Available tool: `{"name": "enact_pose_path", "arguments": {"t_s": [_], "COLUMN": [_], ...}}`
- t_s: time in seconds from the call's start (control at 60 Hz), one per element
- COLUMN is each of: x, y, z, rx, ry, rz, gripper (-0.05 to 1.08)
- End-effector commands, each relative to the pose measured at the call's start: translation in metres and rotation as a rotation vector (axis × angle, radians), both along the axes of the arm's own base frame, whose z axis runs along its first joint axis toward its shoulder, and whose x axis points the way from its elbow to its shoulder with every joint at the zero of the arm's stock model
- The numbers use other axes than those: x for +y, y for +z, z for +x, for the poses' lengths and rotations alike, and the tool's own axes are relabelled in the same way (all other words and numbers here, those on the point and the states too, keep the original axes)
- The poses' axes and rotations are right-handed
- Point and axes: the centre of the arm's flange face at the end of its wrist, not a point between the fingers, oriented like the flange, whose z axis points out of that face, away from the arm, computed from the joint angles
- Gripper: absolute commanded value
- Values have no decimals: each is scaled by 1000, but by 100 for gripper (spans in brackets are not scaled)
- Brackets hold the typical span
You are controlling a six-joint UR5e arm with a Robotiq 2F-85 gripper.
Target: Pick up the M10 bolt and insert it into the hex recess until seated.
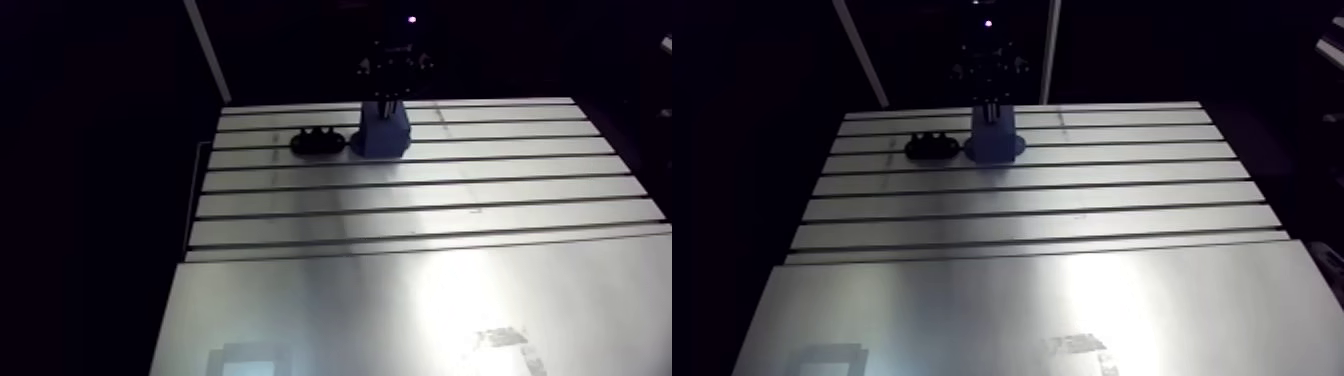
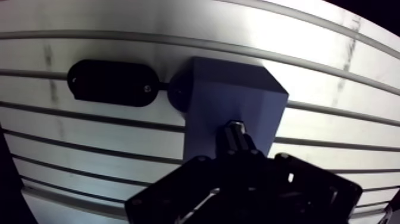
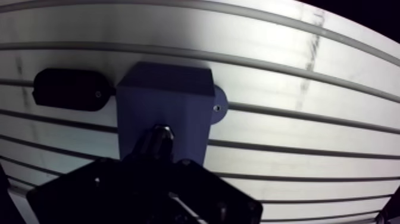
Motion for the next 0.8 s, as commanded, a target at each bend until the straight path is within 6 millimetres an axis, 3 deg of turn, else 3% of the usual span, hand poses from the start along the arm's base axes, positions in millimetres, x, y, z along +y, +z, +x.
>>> {"name": "enact_pose_path", "arguments": {"t_s": [0.017, 0.8], "x": [0, 0], "y": [0, -1], "z": [0, 0], "rx": [0, 0], "ry": [5, 8], "rz": [0, 0], "gripper": [108, 108]}}
